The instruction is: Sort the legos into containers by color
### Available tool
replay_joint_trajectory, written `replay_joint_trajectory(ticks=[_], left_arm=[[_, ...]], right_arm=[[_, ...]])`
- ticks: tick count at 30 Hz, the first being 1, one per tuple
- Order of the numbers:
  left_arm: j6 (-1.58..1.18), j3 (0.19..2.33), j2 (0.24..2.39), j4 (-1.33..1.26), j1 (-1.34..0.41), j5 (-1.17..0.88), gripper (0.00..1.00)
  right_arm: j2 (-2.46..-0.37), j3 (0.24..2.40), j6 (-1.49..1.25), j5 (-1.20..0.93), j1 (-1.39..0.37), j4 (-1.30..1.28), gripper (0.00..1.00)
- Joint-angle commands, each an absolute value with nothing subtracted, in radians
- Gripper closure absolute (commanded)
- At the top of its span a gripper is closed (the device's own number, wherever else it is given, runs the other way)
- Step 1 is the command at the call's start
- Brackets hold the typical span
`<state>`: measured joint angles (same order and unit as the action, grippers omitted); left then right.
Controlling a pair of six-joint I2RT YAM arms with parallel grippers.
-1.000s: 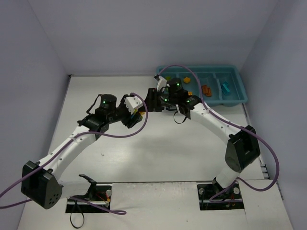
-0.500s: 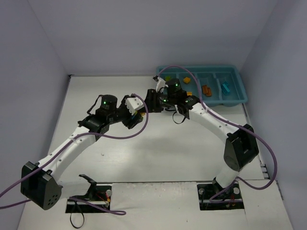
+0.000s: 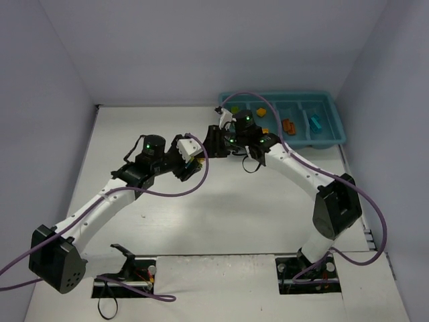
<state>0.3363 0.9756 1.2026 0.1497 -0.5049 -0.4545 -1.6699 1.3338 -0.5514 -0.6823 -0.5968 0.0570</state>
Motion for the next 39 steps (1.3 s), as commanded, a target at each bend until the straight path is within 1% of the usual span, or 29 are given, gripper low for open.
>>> replay_joint_trajectory(ticks=[1,7,11,12,13,16,17,19,21,22,24,25,26,28,31,33,34,37,38,39], left_arm=[[0.339,0.95,1.187,0.097,-0.508,-0.416,1.0],[0.331,0.919,1.207,0.084,-0.503,-0.399,1.0],[0.325,0.928,1.223,0.083,-0.502,-0.4,1.0],[0.325,0.933,1.226,0.083,-0.502,-0.399,1.0],[0.321,0.936,1.226,0.081,-0.502,-0.397,1.0],[0.301,0.942,1.221,0.068,-0.502,-0.4,1.0],[0.292,0.945,1.22,0.061,-0.502,-0.403,1.0],[0.27,0.948,1.212,0.052,-0.502,-0.416,1.0],[0.229,0.942,1.195,0.023,-0.502,-0.437,1.0],[0.229,0.942,1.195,0.023,-0.502,-0.437,1.0],[0.19,0.925,1.177,0.017,-0.5,-0.448,1.0],[0.178,0.917,1.169,-0.036,-0.502,-0.448,1.0],[0.151,0.913,1.16,-0.047,-0.502,-0.451,1.0],[0.127,0.908,1.154,-0.058,-0.502,-0.454,1.0],[0.094,0.897,1.149,-0.081,-0.502,-0.466,1.0],[0.08,0.891,1.146,-0.098,-0.5,-0.468,1.0],[0.081,0.89,1.147,-0.101,-0.502,-0.471,1.0],[0.094,0.89,1.154,-0.107,-0.502,-0.477,1.0],[0.11,0.897,1.163,-0.107,-0.5,-0.479,1.0],[0.11,0.897,1.163,-0.107,-0.5,-0.479,1.0]], right_arm=[[-1.588,1.359,-0.517,-0.681,-0.513,0.088,1.0],[-1.548,1.358,-0.453,-0.709,-0.364,0.031,1.0],[-1.56,1.393,-0.396,-0.692,-0.301,0.005,1.0],[-1.565,1.405,-0.382,-0.672,-0.289,-0.03,1.0],[-1.578,1.411,-0.361,-0.597,-0.278,-0.038,1.0],[-1.623,1.454,-0.282,-0.462,-0.235,-0.052,1.0],[-1.667,1.469,-0.264,-0.349,-0.229,-0.054,1.0],[-1.724,1.508,-0.216,-0.254,-0.206,-0.052,1.0],[-1.886,1.634,-0.186,-0.125,-0.166,-0.052,1.0],[-1.887,1.635,-0.186,-0.105,-0.157,-0.052,1.0],[-1.988,1.693,-0.183,-0.092,-0.138,-0.055,1.0],[-2.02,1.757,-0.181,-0.101,-0.129,-0.066,0.99],[-2.049,1.785,-0.178,-0.106,-0.12,-0.069,0.96],[-2.123,1.851,-0.178,-0.104,-0.112,-0.074,0.94],[-2.187,1.916,-0.187,-0.121,-0.103,-0.074,0.77],[-2.206,1.94,-0.202,-0.141,-0.097,-0.075,0.71],[-2.206,1.963,-0.206,-0.162,-0.097,-0.074,0.61],[-2.186,1.982,-0.203,-0.195,-0.095,-0.075,0.46],[-2.14,1.973,-0.209,-0.248,-0.097,-0.075,0.41],[-2.14,1.973,-0.212,-0.248,-0.097,-0.074,0.41]])
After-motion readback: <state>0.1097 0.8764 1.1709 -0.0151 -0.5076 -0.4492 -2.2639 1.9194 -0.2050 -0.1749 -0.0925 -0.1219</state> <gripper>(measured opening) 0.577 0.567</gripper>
